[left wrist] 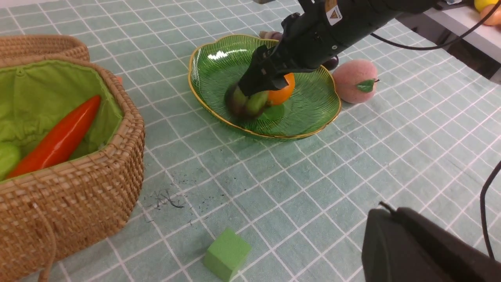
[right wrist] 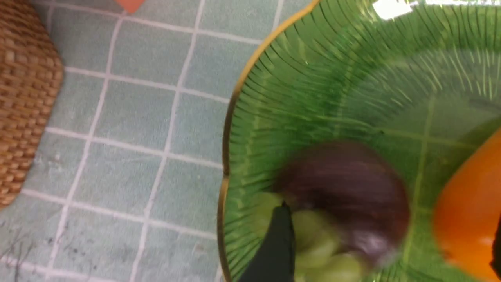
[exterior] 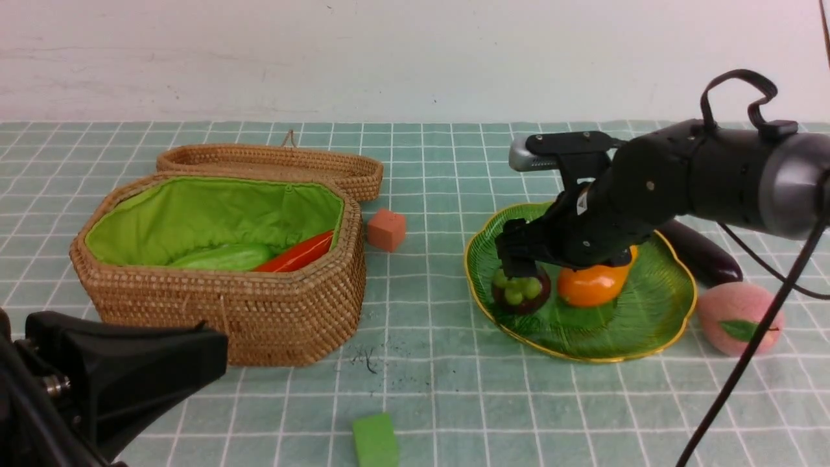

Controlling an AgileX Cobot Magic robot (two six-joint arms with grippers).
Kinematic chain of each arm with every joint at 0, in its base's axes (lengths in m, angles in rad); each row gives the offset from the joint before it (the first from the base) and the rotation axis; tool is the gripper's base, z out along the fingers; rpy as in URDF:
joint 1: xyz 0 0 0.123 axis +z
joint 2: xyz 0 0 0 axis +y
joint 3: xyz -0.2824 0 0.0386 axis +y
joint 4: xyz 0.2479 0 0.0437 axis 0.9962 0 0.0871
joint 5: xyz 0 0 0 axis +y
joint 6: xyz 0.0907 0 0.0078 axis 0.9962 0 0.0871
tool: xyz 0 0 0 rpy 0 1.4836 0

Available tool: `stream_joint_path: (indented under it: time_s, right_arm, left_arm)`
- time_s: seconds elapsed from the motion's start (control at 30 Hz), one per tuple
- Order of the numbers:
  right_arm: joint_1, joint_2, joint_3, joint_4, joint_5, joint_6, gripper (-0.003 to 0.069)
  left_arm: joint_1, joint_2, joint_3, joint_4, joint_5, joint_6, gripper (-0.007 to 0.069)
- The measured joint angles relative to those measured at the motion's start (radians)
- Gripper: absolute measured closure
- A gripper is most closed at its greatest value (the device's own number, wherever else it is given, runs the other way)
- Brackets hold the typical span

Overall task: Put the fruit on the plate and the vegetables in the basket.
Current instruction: Use the right arm to grab a mangosteen and put it into the right plate, then grab a peach with your right arm and put it on the plate on the right

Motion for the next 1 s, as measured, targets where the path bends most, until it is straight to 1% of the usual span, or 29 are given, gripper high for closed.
stream_joint_path:
  time_s: [0.07,0.17,0.23,0.3,0.37,0.43,0.5,0.53,0.57,0.6,0.7,0.73,0.83,0.9,1.0]
  right_arm:
    - [0.000,-0.017,0.000,0.010,0.025,0.000,-0.0017]
    - [0.000,-0.065,0.000,0.032,0.084,0.000,0.0018]
    - [-0.005,-0.129,0.000,0.028,0.171,0.000,0.0079]
    - [-0.026,-0.189,-0.001,-0.005,0.280,0.000,0.0132]
    - [-0.074,-0.241,-0.001,-0.060,0.406,0.000,0.0173]
    - [-0.138,-0.277,0.010,-0.093,0.500,0.000,0.0190]
    - [-0.207,-0.309,0.054,-0.107,0.551,-0.003,0.0197]
    - [-0.254,-0.327,0.092,-0.110,0.561,-0.017,0.0195]
    - [-0.254,-0.327,0.099,-0.110,0.561,-0.022,0.0194]
    - [-0.289,-0.338,0.143,-0.110,0.544,-0.071,0.0181]
    - [-0.339,-0.334,0.203,-0.098,0.443,-0.225,0.0127]
    - [-0.345,-0.332,0.207,-0.095,0.419,-0.243,0.0117]
    - [-0.373,-0.295,0.216,-0.083,0.302,-0.357,0.0013]
    - [-0.374,-0.273,0.216,-0.088,0.279,-0.402,-0.0010]
    - [-0.374,-0.230,0.218,-0.094,0.253,-0.481,-0.0017]
  left_arm:
    - [0.000,0.000,0.000,-0.001,0.000,0.009,0.0638]
    - [0.000,0.000,0.000,-0.002,0.001,0.015,0.0638]
    - [0.000,0.000,0.000,-0.004,0.002,0.020,0.0638]
    - [0.000,0.000,0.000,-0.004,0.003,0.031,0.0638]
    - [0.000,0.000,0.000,-0.004,0.004,0.055,0.0638]
    - [0.000,0.000,0.000,-0.004,0.007,0.082,0.0638]
    - [0.000,0.000,0.000,-0.004,0.014,0.098,0.0638]
    - [0.000,0.000,0.000,-0.004,0.018,0.105,0.0638]
    - [0.000,0.000,0.000,-0.004,0.019,0.106,0.0638]
    - [0.000,0.000,0.000,-0.005,0.023,0.108,0.0638]
    - [0.000,0.000,0.000,-0.007,0.026,0.109,0.0638]
    - [0.000,0.000,0.000,-0.007,0.026,0.109,0.0638]
    - [0.000,0.000,0.000,-0.007,0.027,0.113,0.0638]
    - [0.000,0.000,0.000,-0.007,0.027,0.113,0.0638]
    - [0.000,0.000,0.000,-0.007,0.027,0.113,0.0638]
